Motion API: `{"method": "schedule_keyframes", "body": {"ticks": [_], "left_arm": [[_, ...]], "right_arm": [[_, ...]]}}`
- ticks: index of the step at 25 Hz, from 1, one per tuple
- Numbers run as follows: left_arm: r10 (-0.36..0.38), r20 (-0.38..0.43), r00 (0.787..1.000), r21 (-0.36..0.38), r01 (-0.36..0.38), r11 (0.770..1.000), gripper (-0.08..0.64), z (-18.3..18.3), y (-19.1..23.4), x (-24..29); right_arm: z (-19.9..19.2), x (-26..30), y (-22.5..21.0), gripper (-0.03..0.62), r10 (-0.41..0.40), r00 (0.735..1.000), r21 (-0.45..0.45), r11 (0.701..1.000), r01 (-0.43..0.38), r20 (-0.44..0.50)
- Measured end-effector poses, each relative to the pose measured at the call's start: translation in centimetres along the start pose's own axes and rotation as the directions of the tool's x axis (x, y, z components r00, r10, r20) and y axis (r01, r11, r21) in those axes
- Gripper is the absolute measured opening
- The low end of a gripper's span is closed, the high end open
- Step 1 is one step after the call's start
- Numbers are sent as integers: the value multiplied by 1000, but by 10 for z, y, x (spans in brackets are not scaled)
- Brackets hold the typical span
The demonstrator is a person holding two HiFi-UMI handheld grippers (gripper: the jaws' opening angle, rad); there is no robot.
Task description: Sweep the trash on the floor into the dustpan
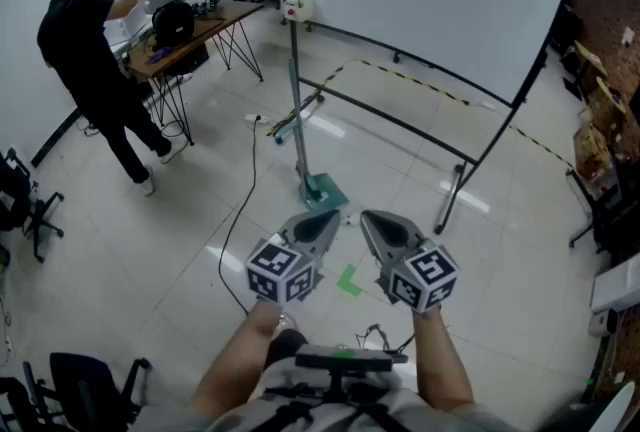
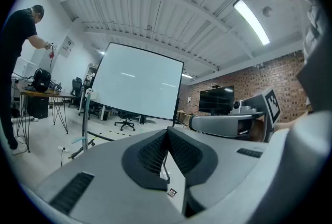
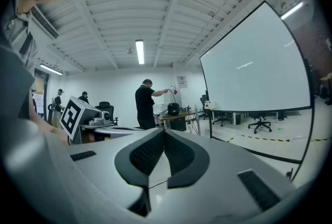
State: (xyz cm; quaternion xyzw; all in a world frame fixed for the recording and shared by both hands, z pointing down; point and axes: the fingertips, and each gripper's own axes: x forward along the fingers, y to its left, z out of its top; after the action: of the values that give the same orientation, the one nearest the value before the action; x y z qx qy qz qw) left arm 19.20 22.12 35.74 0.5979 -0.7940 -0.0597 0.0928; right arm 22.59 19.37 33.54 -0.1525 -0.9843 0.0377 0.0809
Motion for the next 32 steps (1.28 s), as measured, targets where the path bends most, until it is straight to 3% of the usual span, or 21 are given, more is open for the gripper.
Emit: {"method": "schedule_keyframes", "body": {"ticks": [12,18,24,32], "left_arm": [[-137,-79,987,18,138,990,0,13,112,-21],[-117,-79,990,17,119,993,0,21,162,-15],[-123,-104,987,4,124,992,0,17,203,20],[-3,-184,983,64,15,998,0,11,271,88]], "right_arm": [[12,117,13,0,-75,996,-2,997,75,-48],[19,160,4,0,-88,994,11,996,89,-63],[17,205,-31,0,-64,996,22,998,66,-66],[26,272,-103,0,13,999,-3,1000,-13,-52]]}}
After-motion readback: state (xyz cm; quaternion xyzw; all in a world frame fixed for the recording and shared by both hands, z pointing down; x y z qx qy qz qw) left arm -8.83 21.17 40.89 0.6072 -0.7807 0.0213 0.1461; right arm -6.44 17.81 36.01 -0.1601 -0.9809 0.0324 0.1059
